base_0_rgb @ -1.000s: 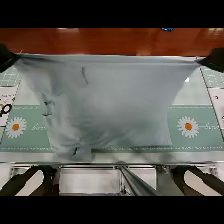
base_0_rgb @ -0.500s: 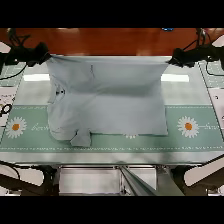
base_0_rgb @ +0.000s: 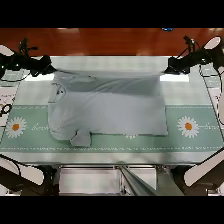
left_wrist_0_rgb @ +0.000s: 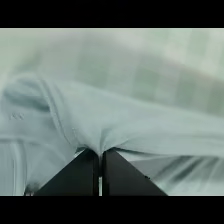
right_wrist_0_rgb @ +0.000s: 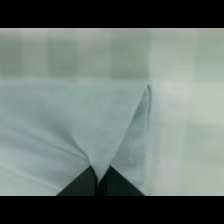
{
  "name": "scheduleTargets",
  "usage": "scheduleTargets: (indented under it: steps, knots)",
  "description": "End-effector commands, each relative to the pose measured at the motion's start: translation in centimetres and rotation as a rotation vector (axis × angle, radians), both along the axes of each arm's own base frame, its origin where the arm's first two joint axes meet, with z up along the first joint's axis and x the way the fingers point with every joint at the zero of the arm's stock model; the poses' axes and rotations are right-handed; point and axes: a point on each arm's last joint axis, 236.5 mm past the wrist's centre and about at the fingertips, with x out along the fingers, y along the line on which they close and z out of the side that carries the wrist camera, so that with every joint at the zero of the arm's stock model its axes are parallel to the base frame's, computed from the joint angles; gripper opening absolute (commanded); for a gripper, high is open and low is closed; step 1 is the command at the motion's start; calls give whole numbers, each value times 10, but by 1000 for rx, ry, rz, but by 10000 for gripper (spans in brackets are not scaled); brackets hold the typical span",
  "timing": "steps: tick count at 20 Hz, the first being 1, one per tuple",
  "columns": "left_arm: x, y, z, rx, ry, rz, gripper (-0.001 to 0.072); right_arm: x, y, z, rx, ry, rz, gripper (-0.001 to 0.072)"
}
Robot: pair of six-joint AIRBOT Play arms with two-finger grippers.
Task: Fold the shirts.
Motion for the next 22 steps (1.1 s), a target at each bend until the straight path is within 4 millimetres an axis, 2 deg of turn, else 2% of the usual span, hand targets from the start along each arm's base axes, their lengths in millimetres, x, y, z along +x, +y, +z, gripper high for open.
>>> scheduleTargets:
  steps: [1,4,6,9,18,19,20,21,22]
  knots:
    - [-59,-9,-15,-43,193,-159,27,-32,-4,-9,-34,134,52,23]
    - [-87,-21,-32,-70,297,-202,27,-52,-11,-16,-63,228,41,23]
    - [-100,-17,-45,-34,348,-216,27,-68,-6,-25,-46,291,63,23]
    - [-107,-11,-50,-11,373,-223,27,-85,4,-42,-40,349,100,23]
    - [-122,-12,-49,-14,427,-256,27,-81,5,-45,-43,338,84,26]
    - [-123,-12,-48,-16,433,-259,33,-79,5,-46,-44,332,77,122]
    - [-127,-13,-47,-22,448,-261,182,-80,5,-45,-43,340,63,380]
    - [-130,-13,-46,-23,461,-266,442,-82,5,-44,-39,348,65,415]
    - [-134,-10,-44,-12,481,-253,505,-85,2,-39,-38,357,60,415]
